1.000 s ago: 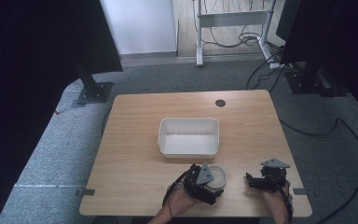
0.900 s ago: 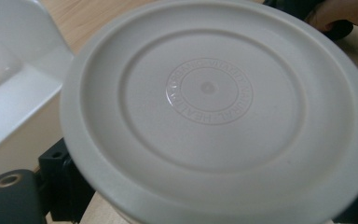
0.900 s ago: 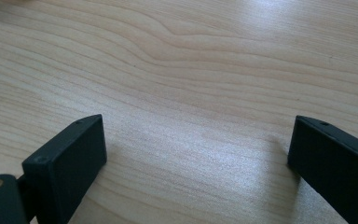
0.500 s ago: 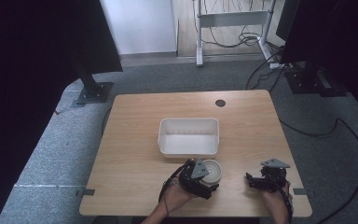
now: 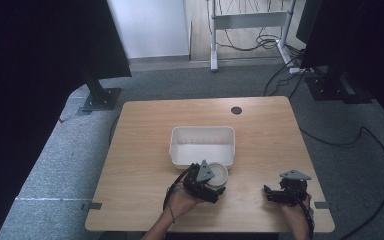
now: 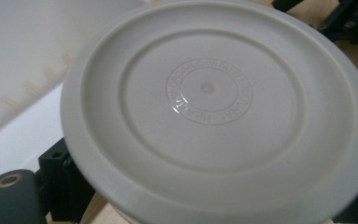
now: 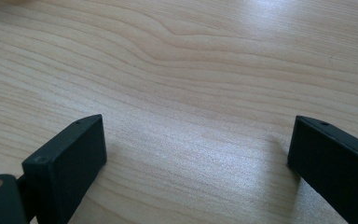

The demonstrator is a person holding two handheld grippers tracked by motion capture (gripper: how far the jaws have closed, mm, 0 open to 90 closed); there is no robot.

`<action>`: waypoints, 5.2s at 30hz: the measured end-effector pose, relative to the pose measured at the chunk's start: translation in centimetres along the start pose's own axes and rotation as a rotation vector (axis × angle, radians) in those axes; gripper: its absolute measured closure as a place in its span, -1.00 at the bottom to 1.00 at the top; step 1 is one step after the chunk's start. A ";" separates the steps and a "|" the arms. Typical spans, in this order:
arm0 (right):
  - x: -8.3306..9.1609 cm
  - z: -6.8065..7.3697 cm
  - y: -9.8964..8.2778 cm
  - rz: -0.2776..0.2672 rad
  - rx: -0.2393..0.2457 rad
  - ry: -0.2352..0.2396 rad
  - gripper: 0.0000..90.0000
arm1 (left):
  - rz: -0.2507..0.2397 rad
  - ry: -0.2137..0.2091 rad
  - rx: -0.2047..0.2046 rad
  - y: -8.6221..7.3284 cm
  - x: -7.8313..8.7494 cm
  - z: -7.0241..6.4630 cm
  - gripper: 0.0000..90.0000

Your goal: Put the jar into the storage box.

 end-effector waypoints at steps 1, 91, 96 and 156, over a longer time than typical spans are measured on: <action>0.0 0.0 0.0 0.000 0.000 0.000 -0.91 | -0.002 0.004 0.004 0.0 0.1 0.3 -0.77; 0.0 0.0 0.0 0.001 -0.001 0.000 -0.91 | 0.008 0.230 0.221 1.3 -7.6 7.8 -0.77; 0.0 0.0 0.0 0.001 0.000 0.000 -0.91 | 0.019 0.221 0.246 1.4 -7.6 8.1 -0.78; 0.0 0.0 0.0 0.000 -0.001 0.000 -0.91 | -0.070 0.176 0.198 1.4 -2.1 7.3 -0.91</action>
Point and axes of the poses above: each handheld gripper's, and its own axes: x roughly backward along the jaws, y roughly out of its top, z roughly to its left, the point moved 3 cm from there along -x, roughly forward along the jaws, and after that the axes turned 4 degrees about z, right-handed, at the moved point
